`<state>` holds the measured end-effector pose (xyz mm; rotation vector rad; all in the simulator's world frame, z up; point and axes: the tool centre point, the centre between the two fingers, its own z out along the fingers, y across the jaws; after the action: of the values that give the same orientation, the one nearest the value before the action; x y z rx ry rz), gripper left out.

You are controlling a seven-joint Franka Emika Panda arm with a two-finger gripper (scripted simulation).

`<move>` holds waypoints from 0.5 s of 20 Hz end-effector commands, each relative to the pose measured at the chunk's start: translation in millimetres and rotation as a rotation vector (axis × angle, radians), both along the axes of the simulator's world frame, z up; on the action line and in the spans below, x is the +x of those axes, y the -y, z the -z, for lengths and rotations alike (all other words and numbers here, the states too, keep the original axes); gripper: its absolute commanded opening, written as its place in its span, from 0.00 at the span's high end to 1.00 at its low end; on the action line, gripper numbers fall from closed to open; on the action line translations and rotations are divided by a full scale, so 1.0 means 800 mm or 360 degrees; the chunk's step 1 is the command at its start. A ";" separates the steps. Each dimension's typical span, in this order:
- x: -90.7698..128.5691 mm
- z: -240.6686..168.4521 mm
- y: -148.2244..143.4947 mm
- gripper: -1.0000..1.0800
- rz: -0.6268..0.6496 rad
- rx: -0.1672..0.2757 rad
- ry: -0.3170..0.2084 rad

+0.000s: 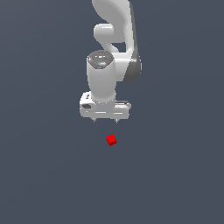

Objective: Pick up the red cube and move it to a goal position.

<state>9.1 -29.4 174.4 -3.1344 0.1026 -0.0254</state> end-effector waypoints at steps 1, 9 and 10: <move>0.000 0.000 0.000 0.04 0.0000 0.0000 0.0000; 0.003 0.018 -0.002 0.04 -0.0079 0.0000 -0.0002; 0.004 0.023 -0.003 0.04 -0.0101 -0.0001 -0.0003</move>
<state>11.9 -27.6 161.6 -3.1359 0.0305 -0.0247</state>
